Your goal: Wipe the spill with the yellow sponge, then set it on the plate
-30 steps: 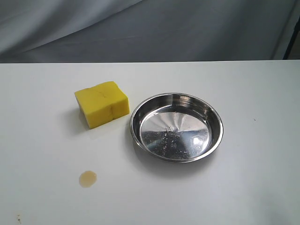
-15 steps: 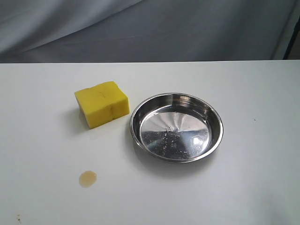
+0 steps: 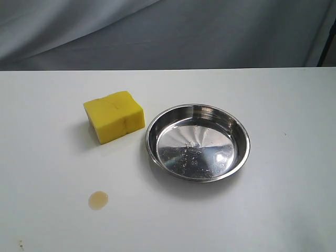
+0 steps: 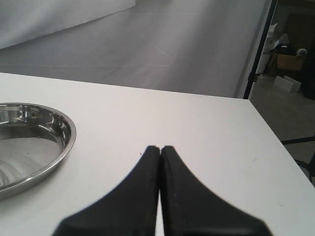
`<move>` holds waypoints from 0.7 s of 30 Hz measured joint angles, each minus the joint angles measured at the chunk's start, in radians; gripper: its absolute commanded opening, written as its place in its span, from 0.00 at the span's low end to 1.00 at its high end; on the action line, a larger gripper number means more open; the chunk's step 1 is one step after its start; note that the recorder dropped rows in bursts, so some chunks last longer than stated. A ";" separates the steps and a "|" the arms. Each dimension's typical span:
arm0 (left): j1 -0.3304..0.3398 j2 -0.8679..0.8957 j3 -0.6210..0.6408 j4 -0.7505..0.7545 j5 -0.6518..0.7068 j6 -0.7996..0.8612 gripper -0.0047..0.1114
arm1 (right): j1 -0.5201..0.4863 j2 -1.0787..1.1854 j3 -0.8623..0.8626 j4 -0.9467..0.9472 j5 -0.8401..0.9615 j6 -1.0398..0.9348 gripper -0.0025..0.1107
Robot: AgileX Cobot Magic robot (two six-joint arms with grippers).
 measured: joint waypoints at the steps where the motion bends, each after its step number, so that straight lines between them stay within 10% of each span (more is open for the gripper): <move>1: 0.000 0.061 -0.036 0.000 -0.011 0.030 0.04 | 0.000 0.000 0.000 0.000 0.000 0.000 0.02; 8: 0.000 0.417 -0.246 0.041 0.039 0.123 0.04 | 0.000 0.000 0.000 0.000 0.000 0.000 0.02; 21: 0.000 0.833 -0.618 0.246 0.701 0.133 0.04 | 0.000 0.000 0.000 0.000 0.000 0.000 0.02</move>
